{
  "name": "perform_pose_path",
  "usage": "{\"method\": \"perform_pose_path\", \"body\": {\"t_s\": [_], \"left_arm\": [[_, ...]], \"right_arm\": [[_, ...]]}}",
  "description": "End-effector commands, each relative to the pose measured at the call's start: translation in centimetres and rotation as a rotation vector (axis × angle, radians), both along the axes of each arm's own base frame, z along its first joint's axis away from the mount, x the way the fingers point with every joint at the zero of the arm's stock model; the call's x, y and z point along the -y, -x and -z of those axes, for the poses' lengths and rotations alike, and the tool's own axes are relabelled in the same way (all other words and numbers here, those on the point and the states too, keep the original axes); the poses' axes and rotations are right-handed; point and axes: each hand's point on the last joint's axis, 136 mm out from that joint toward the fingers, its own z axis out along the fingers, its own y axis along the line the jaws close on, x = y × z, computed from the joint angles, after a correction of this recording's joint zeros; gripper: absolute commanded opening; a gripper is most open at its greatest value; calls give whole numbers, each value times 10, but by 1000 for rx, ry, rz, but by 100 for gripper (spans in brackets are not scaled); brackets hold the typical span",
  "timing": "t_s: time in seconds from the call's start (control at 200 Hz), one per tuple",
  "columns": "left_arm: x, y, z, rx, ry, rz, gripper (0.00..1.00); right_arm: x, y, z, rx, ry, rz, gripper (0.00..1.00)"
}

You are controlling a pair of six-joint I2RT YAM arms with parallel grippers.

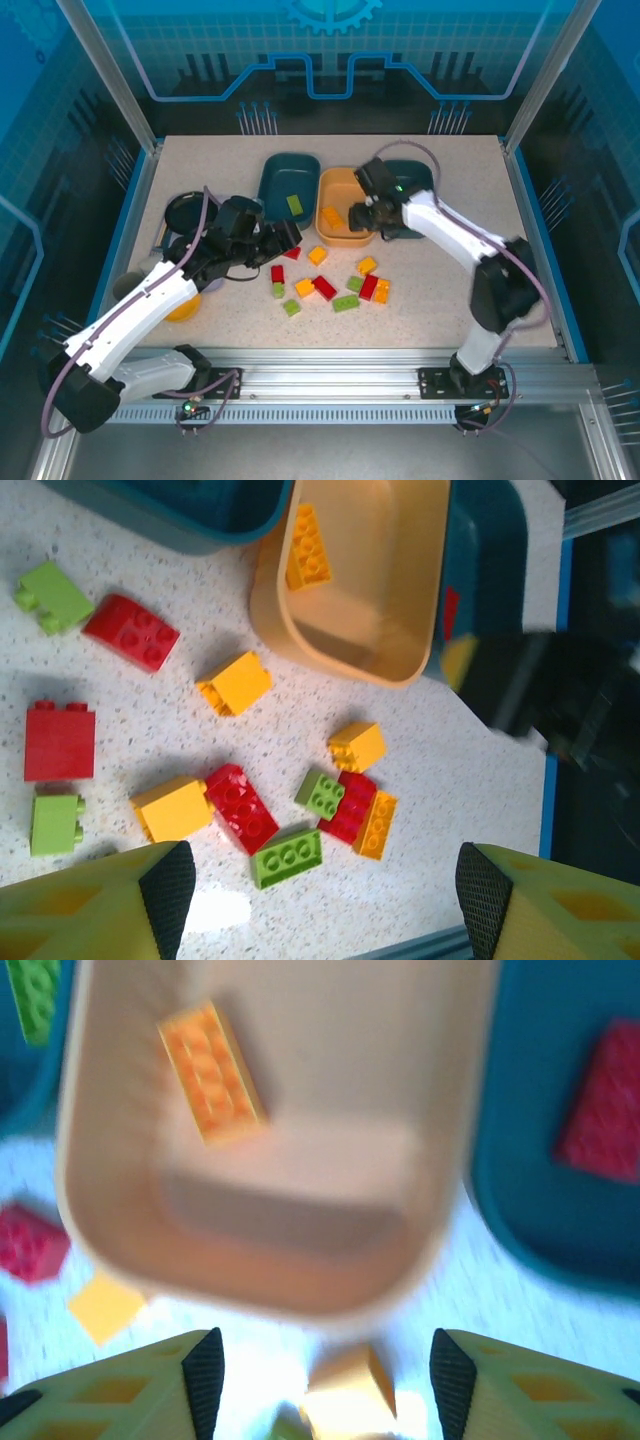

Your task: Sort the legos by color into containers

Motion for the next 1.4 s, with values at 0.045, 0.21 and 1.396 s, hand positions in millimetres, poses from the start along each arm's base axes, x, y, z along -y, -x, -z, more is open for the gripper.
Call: {"method": "perform_pose_path", "body": {"t_s": [0.045, 0.21, 1.396], "left_arm": [[13, 22, 16, -35, 25, 107, 73], [12, 38, 36, -87, 2, 144, 73], [24, 43, 40, -77, 4, 179, 72]], "right_arm": [[0, 64, 27, -19, -100, -64, 72], [18, 121, 53, -155, -23, -75, 65], [83, 115, 105, -296, 55, 162, 50]]}}
